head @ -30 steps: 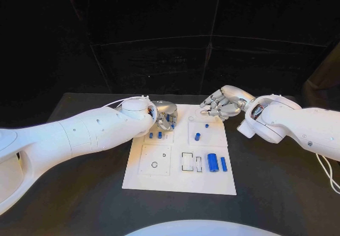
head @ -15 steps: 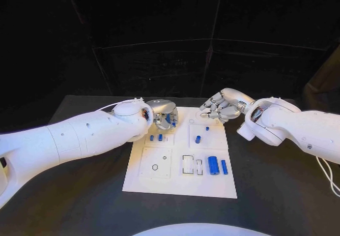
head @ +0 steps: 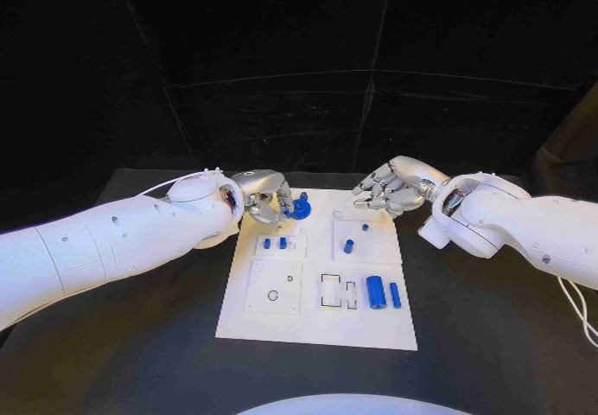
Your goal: Assemble the parts on the task board
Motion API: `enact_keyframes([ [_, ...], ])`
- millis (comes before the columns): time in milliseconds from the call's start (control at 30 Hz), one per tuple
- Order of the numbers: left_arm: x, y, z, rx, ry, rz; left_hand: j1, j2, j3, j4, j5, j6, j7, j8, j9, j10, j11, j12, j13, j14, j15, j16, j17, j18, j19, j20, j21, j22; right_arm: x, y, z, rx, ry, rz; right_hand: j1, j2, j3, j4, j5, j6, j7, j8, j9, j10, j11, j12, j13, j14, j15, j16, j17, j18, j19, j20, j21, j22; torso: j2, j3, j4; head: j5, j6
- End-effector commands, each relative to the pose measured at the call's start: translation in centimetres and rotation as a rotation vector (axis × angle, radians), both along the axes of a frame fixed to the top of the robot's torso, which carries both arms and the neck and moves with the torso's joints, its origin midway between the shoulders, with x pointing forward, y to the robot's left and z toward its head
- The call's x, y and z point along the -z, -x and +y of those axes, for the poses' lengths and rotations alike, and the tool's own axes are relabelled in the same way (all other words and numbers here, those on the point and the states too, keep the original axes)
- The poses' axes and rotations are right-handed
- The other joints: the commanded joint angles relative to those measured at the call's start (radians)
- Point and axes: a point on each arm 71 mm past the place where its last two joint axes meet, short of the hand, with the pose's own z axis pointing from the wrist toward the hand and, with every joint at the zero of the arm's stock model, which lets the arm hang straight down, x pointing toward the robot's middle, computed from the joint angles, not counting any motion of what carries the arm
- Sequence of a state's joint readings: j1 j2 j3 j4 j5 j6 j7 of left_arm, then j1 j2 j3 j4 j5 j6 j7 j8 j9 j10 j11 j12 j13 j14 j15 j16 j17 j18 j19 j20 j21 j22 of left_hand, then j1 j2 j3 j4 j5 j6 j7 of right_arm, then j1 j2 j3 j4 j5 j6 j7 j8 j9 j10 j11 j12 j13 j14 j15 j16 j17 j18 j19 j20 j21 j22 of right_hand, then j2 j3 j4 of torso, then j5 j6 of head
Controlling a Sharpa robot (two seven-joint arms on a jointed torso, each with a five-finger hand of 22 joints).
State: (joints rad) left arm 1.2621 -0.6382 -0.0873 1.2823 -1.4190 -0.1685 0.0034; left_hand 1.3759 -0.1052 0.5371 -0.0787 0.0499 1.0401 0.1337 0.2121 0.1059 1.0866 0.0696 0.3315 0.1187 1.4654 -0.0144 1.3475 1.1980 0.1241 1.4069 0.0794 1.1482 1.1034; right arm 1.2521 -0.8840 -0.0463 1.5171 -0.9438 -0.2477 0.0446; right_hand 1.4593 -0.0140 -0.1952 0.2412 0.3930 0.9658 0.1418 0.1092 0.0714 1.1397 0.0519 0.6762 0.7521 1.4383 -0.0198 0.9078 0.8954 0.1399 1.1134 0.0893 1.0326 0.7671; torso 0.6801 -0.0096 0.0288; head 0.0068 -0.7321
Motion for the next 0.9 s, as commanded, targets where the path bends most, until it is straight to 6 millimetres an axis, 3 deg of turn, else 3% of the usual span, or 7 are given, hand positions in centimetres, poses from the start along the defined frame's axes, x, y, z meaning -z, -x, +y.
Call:
enact_keyframes([
  [33, 0.2, 0.1, 0.4, -0.002, -0.014, 0.048, -0.013, -0.004, 0.006, -0.003, -0.002, 0.008, 0.000, -0.005, -0.002, 0.009, -0.002, -0.007, -0.003, 0.035, -0.003, 0.003, -0.003, -0.021, 0.006, 0.003, 0.007, 0.002, -0.2, 0.0, 0.0, -0.002, -0.008, -0.011, -0.002, 0.011, -0.001, 0.006, 0.006, -0.007, 0.001, 0.005, 0.000, -0.003, 0.002, 0.004, -0.001, 0.004, 0.000, -0.005, 0.001, 0.017, 0.004, 0.002, -0.005, 0.000, 0.001, 0.0000, -0.0021, 0.000, -0.001],
  [900, 2.0, -0.8, 0.9, -0.042, -0.074, 0.117, -0.019, -0.009, 0.007, -0.004, -0.001, 0.008, 0.000, -0.011, -0.005, 0.011, -0.002, -0.016, -0.008, 0.034, -0.003, 0.002, -0.006, -0.021, 0.005, 0.003, 0.006, 0.003, -0.2, 0.1, 0.1, -0.003, -0.011, -0.014, -0.003, 0.012, -0.001, 0.008, 0.007, -0.007, 0.001, 0.006, 0.000, -0.003, 0.002, 0.005, -0.002, 0.004, 0.000, -0.007, 0.001, 0.017, 0.004, 0.002, -0.007, -0.002, 0.002, 0.0005, -0.0027, 0.002, -0.009],
])
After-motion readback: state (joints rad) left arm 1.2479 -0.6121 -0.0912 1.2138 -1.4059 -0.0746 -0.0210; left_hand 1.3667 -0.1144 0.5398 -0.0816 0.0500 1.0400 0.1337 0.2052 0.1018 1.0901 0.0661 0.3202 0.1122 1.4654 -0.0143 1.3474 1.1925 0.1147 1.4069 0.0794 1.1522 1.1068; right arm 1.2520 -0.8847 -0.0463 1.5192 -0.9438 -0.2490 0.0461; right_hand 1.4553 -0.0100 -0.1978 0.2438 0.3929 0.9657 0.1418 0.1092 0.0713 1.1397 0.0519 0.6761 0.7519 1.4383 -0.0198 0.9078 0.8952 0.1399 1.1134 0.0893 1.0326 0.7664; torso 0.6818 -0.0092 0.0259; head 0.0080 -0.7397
